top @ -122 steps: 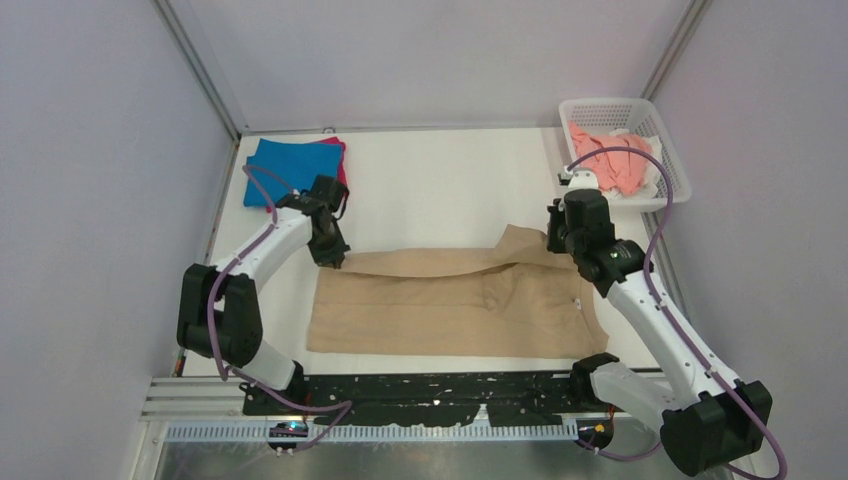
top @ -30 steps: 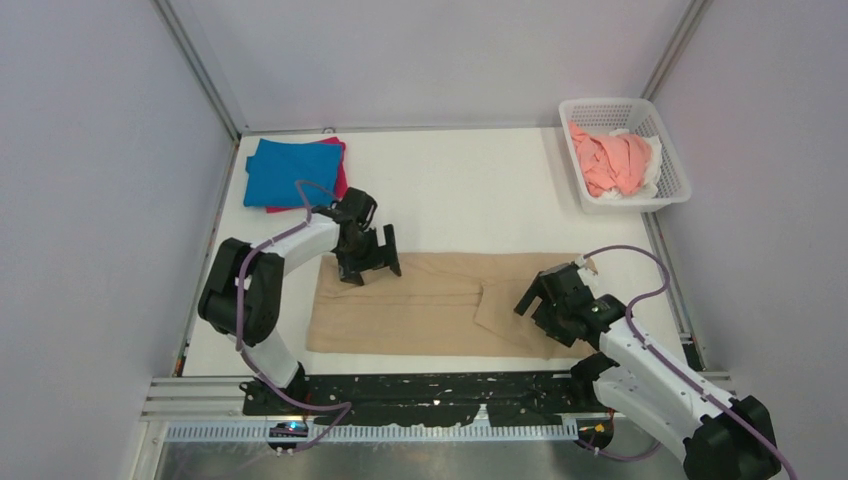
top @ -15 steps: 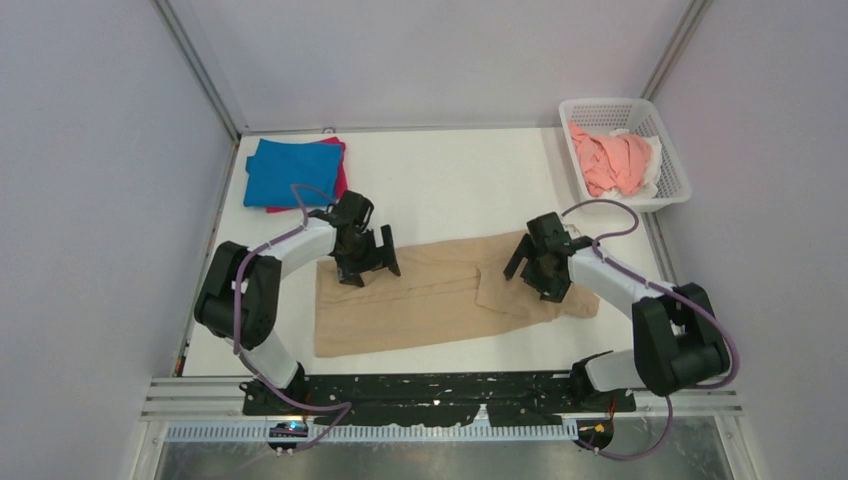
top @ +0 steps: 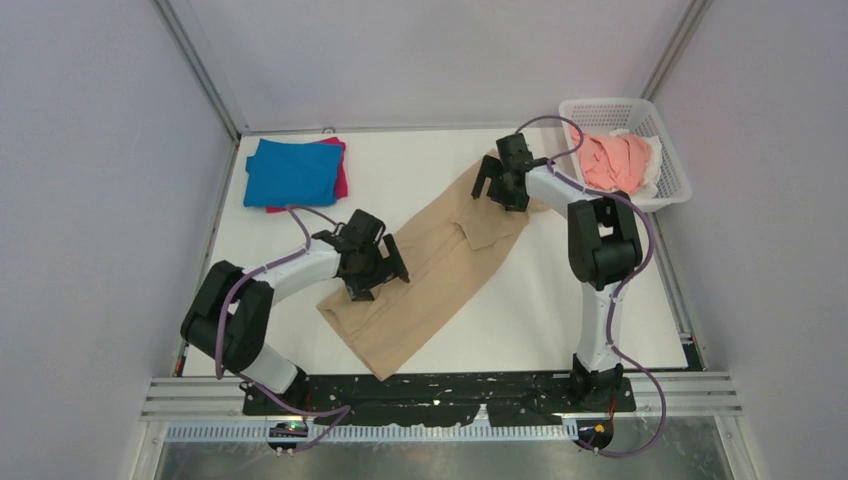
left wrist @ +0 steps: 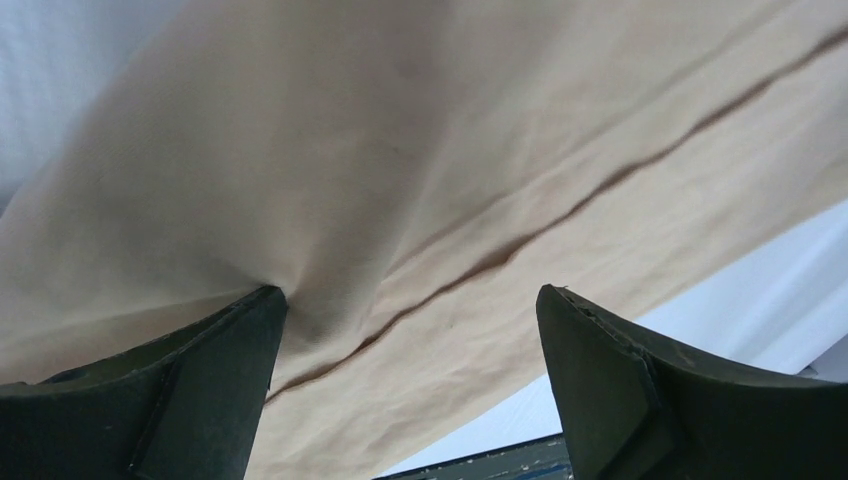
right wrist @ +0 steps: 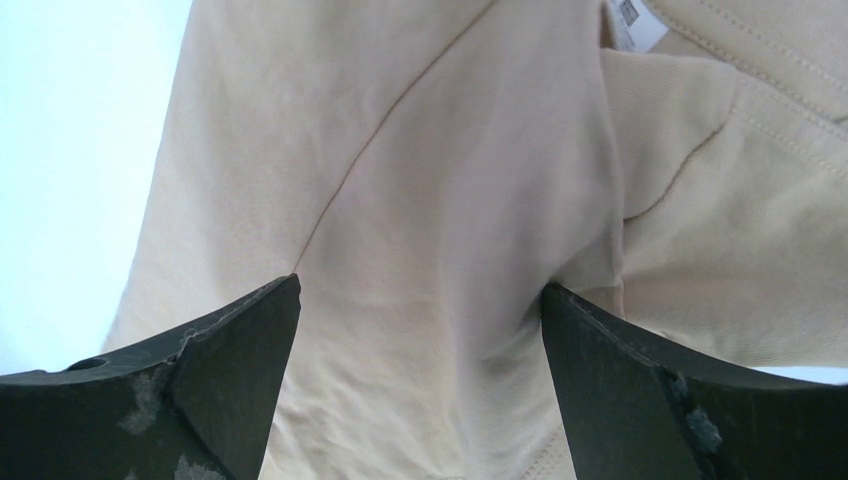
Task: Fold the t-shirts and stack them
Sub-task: Rotate the tshirt 90 degrees
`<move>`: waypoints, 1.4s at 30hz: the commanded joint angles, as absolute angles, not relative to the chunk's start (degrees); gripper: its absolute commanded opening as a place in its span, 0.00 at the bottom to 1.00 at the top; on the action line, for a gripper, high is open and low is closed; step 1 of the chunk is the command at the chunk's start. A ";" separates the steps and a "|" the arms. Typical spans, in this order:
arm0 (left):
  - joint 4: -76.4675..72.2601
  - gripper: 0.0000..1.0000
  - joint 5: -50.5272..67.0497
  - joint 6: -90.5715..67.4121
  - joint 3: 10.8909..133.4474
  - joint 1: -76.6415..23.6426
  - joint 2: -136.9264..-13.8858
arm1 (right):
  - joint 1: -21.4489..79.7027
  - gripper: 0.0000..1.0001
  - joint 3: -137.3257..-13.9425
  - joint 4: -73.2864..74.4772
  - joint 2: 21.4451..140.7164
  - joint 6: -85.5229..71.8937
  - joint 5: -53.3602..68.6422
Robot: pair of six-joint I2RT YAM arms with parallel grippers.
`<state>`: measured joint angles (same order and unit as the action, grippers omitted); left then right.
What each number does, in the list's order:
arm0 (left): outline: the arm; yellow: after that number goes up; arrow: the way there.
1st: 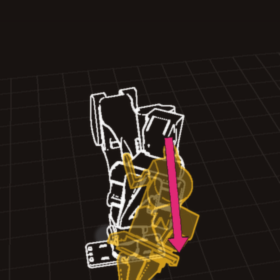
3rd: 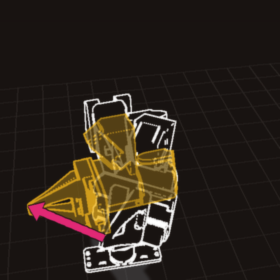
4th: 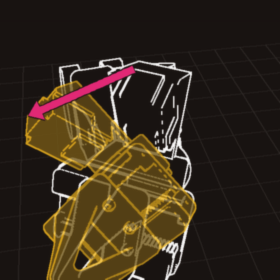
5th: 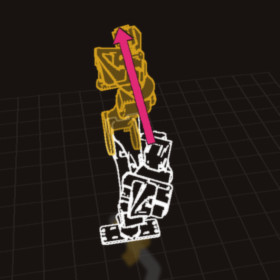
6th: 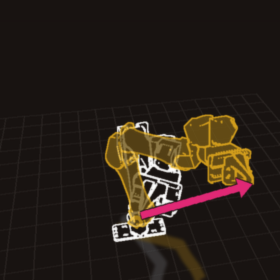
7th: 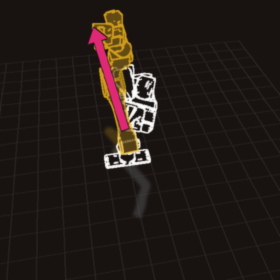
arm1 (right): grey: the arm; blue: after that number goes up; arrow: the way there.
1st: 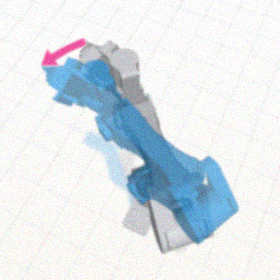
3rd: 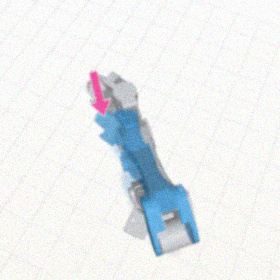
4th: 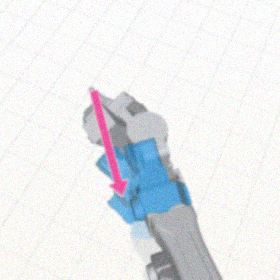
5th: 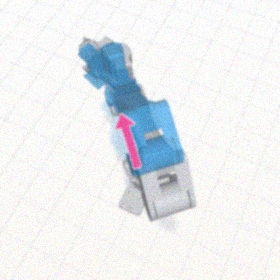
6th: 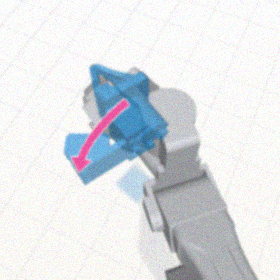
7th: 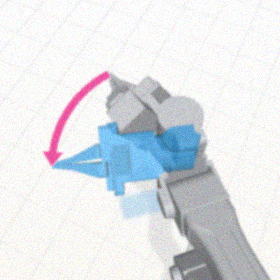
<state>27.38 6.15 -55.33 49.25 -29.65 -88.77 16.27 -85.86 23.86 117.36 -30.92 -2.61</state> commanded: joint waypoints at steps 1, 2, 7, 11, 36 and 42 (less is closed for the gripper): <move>21.52 1.00 3.67 -67.14 46.46 -37.95 -90.00 | 16.12 0.95 -100.21 25.71 125.02 -28.33 2.26; 20.28 1.00 2.17 -69.31 46.78 -39.82 -90.00 | 16.10 0.95 -101.92 26.73 126.05 -28.71 2.23; 16.40 1.00 -3.39 -76.95 46.47 -47.19 -89.96 | 14.80 0.95 -115.72 29.66 134.97 -29.48 4.66; 15.05 1.00 -3.42 -80.30 47.07 -50.80 -92.57 | 14.13 0.95 -124.10 30.50 139.95 -28.37 7.81; 42.15 1.00 -24.49 -59.84 41.14 -56.36 -60.27 | 16.32 0.95 -100.65 33.81 103.12 -20.21 -5.64; 37.40 0.94 -11.49 -53.23 34.66 -52.02 -55.84 | 22.06 0.95 -62.61 24.21 79.06 -30.71 -8.48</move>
<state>37.54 -19.57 -59.27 35.64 -52.56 -59.48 18.59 -78.63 28.36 84.97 -24.16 -4.34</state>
